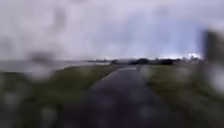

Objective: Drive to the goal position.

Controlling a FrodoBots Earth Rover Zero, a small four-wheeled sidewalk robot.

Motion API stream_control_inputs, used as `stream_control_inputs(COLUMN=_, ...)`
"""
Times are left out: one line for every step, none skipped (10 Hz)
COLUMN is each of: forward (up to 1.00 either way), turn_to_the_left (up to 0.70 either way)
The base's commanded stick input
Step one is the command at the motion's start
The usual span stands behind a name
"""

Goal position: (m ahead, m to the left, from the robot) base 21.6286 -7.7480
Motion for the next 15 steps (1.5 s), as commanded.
stream_control_inputs(forward=0.7, turn_to_the_left=0.0)
stream_control_inputs(forward=0.7, turn_to_the_left=0.0)
stream_control_inputs(forward=0.7, turn_to_the_left=0.0)
stream_control_inputs(forward=0.7, turn_to_the_left=-0.35)
stream_control_inputs(forward=0.7, turn_to_the_left=-0.35)
stream_control_inputs(forward=0.7, turn_to_the_left=-0.35)
stream_control_inputs(forward=0.7, turn_to_the_left=-0.35)
stream_control_inputs(forward=0.7, turn_to_the_left=-0.35)
stream_control_inputs(forward=0.7, turn_to_the_left=-0.35)
stream_control_inputs(forward=0.7, turn_to_the_left=-0.35)
stream_control_inputs(forward=0.7, turn_to_the_left=0.0)
stream_control_inputs(forward=0.7, turn_to_the_left=0.0)
stream_control_inputs(forward=0.7, turn_to_the_left=0.0)
stream_control_inputs(forward=0.7, turn_to_the_left=0.0)
stream_control_inputs(forward=0.7, turn_to_the_left=0.0)
